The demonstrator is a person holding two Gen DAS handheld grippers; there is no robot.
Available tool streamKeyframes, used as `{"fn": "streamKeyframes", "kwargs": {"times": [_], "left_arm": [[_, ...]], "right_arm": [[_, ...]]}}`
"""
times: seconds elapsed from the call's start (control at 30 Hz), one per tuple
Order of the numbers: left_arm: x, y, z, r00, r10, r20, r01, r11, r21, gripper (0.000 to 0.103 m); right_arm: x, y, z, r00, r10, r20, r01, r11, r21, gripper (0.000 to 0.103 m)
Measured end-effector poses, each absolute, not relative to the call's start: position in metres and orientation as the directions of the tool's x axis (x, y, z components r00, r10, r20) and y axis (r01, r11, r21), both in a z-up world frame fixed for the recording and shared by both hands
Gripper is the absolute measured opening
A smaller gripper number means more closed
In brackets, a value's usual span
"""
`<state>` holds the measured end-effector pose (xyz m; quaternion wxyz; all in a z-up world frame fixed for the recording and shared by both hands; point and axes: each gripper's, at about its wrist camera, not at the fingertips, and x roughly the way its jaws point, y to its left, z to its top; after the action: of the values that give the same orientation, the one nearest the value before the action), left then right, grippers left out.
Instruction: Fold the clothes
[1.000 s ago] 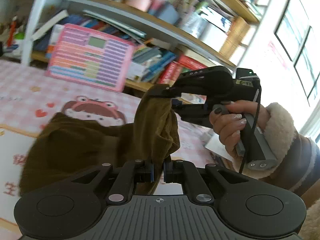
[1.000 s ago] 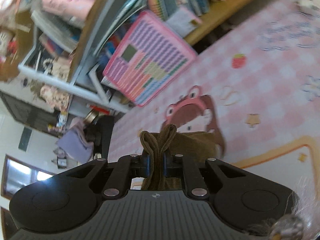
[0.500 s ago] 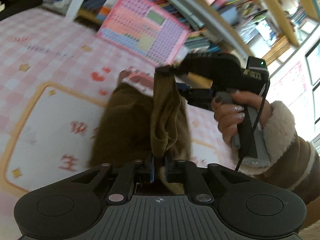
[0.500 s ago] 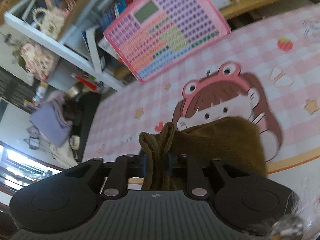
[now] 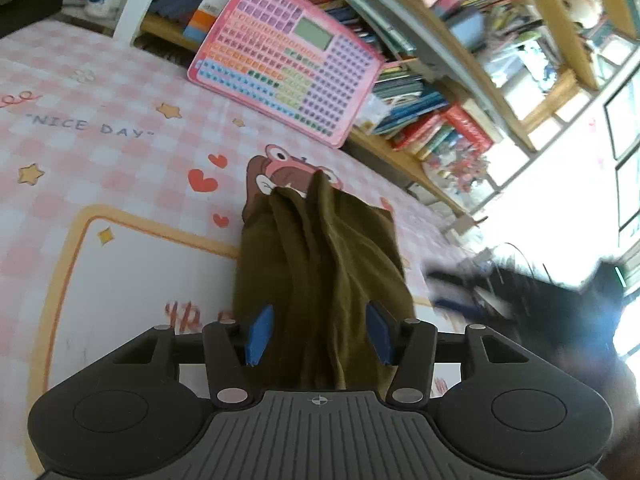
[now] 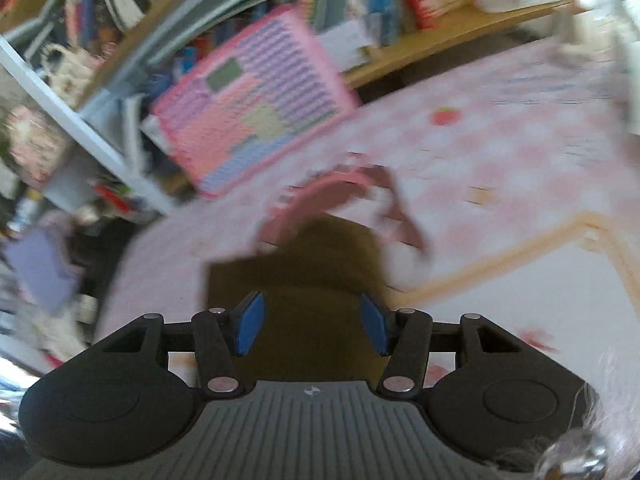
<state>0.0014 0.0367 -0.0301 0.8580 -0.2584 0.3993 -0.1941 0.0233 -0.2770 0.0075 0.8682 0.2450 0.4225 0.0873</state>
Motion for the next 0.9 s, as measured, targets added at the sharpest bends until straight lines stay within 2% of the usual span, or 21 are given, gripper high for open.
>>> {"fn": "streamKeyframes", "kwargs": {"times": [0.17,0.27,0.3,0.33,0.4,0.47,0.53,0.6,0.67,0.73,0.9], "left_arm": [[0.035,0.023,-0.038,0.583,-0.568,-0.581,0.175,0.786,-0.593,0.050],[0.045,0.016,-0.042,0.576,-0.566,-0.590,0.204,0.798,-0.567,0.044],[0.047,0.013,-0.044,0.574,-0.565,-0.592,0.213,0.801,-0.559,0.022],[0.049,0.011,-0.044,0.574,-0.564,-0.594,0.225,0.806,-0.548,0.011],[0.041,0.004,-0.034,0.595,-0.556,-0.580,0.286,0.821,-0.493,0.010],[0.018,-0.010,-0.010,0.640,-0.589,-0.493,0.458,0.808,-0.370,0.010],[0.007,-0.020,-0.001,0.651,-0.594,-0.472,0.527,0.802,-0.283,0.010],[0.019,-0.014,-0.016,0.643,-0.554,-0.529,0.456,0.832,-0.316,0.010],[0.042,0.001,-0.047,0.601,-0.484,-0.635,0.299,0.874,-0.383,0.013],[0.055,0.016,-0.072,0.552,-0.514,-0.657,0.221,0.849,-0.480,0.015],[0.054,0.017,-0.069,0.551,-0.516,-0.656,0.214,0.847,-0.486,0.017]], "right_arm": [[-0.012,-0.274,-0.010,0.612,0.308,-0.728,0.095,0.886,0.455,0.052],[-0.018,-0.269,-0.025,0.596,0.326,-0.734,0.106,0.874,0.474,0.056],[-0.018,-0.266,-0.028,0.590,0.319,-0.742,0.114,0.876,0.468,0.056],[-0.019,-0.263,-0.031,0.588,0.311,-0.747,0.117,0.881,0.459,0.056],[-0.020,-0.259,-0.034,0.587,0.295,-0.754,0.119,0.890,0.441,0.056],[-0.020,-0.257,-0.035,0.593,0.288,-0.752,0.119,0.893,0.435,0.056],[-0.021,-0.257,-0.036,0.599,0.292,-0.745,0.117,0.889,0.442,0.056],[-0.018,-0.255,-0.037,0.594,0.278,-0.755,0.121,0.897,0.426,0.056],[-0.017,-0.252,-0.038,0.590,0.278,-0.759,0.112,0.902,0.417,0.056],[-0.015,-0.249,-0.039,0.585,0.279,-0.761,0.101,0.906,0.410,0.058],[-0.011,-0.247,-0.042,0.577,0.281,-0.767,0.087,0.912,0.400,0.060]]}}
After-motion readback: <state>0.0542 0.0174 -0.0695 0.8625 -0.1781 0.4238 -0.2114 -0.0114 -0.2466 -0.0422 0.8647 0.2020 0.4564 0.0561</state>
